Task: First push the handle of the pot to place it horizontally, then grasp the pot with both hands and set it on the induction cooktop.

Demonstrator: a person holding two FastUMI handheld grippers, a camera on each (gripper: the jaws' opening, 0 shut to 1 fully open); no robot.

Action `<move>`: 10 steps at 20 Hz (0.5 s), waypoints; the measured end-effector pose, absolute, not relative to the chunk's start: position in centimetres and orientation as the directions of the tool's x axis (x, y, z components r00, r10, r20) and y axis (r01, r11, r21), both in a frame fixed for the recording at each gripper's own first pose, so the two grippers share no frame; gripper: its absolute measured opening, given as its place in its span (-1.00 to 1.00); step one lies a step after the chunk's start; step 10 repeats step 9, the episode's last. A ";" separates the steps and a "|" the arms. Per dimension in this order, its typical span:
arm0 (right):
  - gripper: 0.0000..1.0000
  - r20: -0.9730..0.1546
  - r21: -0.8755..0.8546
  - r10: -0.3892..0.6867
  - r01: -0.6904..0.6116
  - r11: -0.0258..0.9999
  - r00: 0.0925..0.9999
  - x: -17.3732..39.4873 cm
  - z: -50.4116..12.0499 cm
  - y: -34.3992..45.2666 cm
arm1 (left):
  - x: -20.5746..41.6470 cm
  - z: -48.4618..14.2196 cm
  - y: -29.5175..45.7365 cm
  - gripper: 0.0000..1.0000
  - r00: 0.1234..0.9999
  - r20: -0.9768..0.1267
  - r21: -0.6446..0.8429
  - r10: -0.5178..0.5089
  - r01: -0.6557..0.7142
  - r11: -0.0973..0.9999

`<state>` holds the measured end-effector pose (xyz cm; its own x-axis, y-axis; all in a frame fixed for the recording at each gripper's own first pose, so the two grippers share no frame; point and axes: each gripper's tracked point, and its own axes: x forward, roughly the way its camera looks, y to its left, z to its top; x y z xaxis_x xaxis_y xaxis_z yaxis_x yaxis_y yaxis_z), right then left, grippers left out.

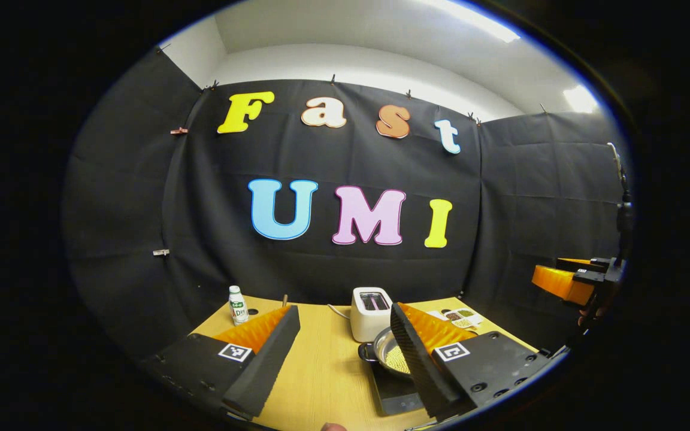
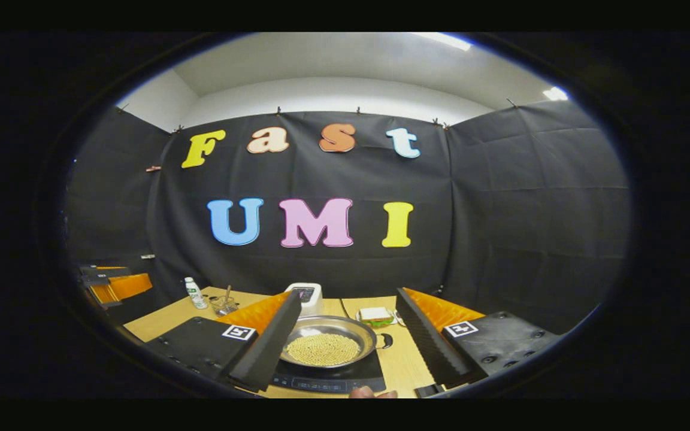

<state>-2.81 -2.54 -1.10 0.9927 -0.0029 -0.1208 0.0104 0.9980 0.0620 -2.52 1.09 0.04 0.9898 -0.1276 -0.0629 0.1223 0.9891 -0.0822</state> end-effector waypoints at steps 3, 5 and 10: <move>0.97 -0.126 0.072 -0.022 0.031 0.997 0.992 -2.5 -1.3 -3.2 | -2.7 -0.6 1.1 0.90 0.989 -0.078 -0.104 -0.126 0.118 0.988; 0.97 -0.135 0.072 -0.025 0.035 0.997 0.991 -2.3 -1.7 -3.4 | -2.6 -0.7 1.3 0.89 0.989 -0.081 -0.108 -0.121 0.112 0.988; 0.97 -0.141 0.053 -0.024 0.032 0.998 0.990 -2.2 -2.2 -3.4 | -2.4 -0.6 1.2 0.84 0.990 -0.080 -0.101 -0.117 0.109 0.989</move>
